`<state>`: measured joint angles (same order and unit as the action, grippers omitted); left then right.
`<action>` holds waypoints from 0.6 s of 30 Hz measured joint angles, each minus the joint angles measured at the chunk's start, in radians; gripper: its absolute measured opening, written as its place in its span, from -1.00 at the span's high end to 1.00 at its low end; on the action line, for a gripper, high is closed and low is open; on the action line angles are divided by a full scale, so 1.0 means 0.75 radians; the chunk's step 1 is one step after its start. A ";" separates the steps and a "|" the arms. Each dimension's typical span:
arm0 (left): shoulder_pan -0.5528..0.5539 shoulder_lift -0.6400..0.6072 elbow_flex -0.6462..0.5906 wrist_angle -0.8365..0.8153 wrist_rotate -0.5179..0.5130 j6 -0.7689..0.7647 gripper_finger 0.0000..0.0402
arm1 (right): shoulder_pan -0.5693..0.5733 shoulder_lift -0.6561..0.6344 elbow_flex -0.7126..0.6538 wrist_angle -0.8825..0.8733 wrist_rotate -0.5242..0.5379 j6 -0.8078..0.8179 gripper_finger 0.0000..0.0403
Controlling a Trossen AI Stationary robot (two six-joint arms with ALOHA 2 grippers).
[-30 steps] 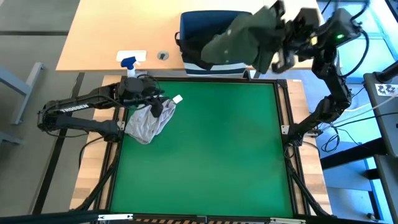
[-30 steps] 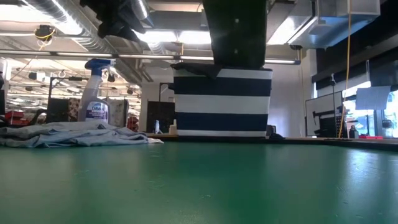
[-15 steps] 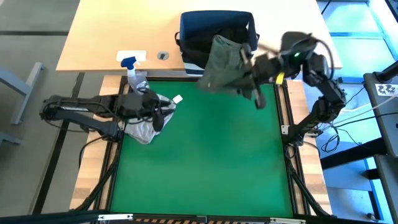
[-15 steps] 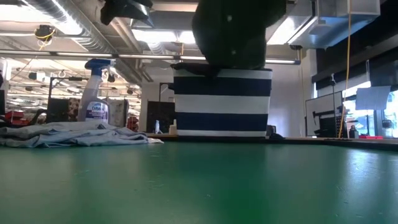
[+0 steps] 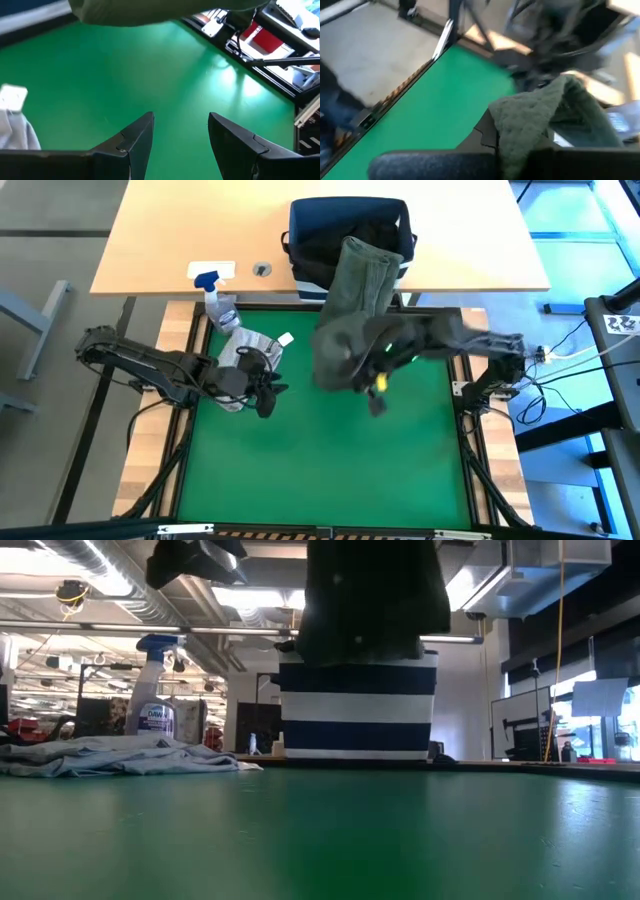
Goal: Fold Laundry from Bin
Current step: Fold the green shirt
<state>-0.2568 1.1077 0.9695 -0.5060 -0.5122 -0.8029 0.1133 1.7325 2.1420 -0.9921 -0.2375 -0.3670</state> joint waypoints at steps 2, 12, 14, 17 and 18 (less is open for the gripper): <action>-0.020 0.000 -0.001 -0.023 -0.002 -0.060 0.09 | 0.054 0.000 -0.098 0.052 0.017 0.040 0.99; -0.061 0.016 -0.001 -0.022 -0.026 -0.071 0.09 | 0.265 -0.007 -0.453 0.624 0.166 0.426 0.99; -0.072 0.030 -0.002 -0.026 -0.004 -0.034 0.09 | 0.260 -0.006 -0.542 0.831 0.229 0.542 0.99; -0.106 0.042 -0.002 -0.038 0.108 0.058 0.09 | 0.255 0.028 -0.653 1.120 0.247 0.716 0.99; -0.126 0.043 -0.002 -0.066 0.132 0.068 0.09 | 0.256 0.047 -0.679 1.182 0.236 0.771 0.99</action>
<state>-0.3516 1.1397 0.9680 -0.5554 -0.4132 -0.7515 0.3050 1.7674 1.6328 -0.1055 -0.0609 0.2113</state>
